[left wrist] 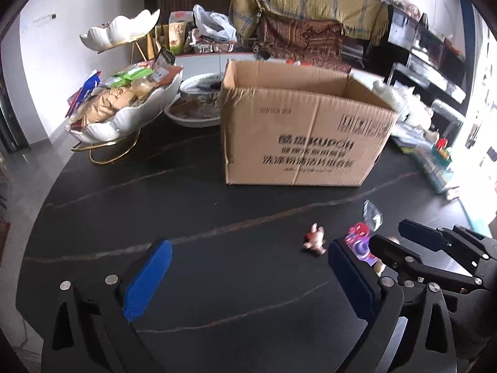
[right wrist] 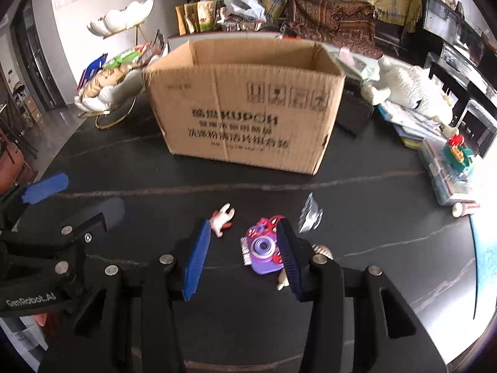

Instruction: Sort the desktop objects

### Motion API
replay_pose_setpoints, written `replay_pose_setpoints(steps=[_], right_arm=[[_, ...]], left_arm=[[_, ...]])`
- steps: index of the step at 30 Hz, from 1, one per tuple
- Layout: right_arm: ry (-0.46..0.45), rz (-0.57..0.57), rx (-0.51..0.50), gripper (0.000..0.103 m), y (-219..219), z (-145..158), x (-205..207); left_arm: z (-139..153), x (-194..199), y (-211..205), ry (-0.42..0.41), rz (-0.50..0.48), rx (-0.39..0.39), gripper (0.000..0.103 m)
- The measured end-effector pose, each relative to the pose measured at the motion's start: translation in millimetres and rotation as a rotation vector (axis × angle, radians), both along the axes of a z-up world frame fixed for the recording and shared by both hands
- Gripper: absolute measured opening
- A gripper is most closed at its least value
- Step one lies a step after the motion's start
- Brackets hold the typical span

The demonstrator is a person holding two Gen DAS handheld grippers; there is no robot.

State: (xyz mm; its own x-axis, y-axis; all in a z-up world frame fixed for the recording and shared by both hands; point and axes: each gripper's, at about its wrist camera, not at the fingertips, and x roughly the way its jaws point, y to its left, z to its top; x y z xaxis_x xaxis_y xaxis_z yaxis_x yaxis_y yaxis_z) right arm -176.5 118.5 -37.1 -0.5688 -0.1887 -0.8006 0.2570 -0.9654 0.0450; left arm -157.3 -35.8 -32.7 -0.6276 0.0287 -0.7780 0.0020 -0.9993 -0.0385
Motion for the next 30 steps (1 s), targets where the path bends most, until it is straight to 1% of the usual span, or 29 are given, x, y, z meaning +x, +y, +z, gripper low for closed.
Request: replay_pose_setpoints(steps=[4, 7, 13, 27, 30], right_arm=[[-0.043, 0.015, -0.012, 0.041, -1.4, -15.4, -2.1], [-0.058, 0.011, -0.006, 0.041, -1.4, -22.7, -4.6], [-0.088, 0.012, -0.008, 0.041, 1.3, -35.5, -11.6], [-0.128, 0.039, 0.034, 0.041, -0.3, -61.7, -30.5], [-0.126, 0.045, 0.052, 0.041, -2.5, -65.3, -33.1]], left_arm=[[-10.3, -0.9, 0.5, -0.025, -0.001, -0.014, 0.099], [-16.8, -2.7, 3.1, -0.037, -0.007, -0.03, 0.099], [-28.7, -9.1, 6.9, -0.078, -0.009, -0.034, 0.099], [-52.0, -25.7, 14.0, -0.127, -0.002, -0.081, 0.099], [-55.6, -28.3, 13.5, -0.137, 0.0, -0.074, 0.099]])
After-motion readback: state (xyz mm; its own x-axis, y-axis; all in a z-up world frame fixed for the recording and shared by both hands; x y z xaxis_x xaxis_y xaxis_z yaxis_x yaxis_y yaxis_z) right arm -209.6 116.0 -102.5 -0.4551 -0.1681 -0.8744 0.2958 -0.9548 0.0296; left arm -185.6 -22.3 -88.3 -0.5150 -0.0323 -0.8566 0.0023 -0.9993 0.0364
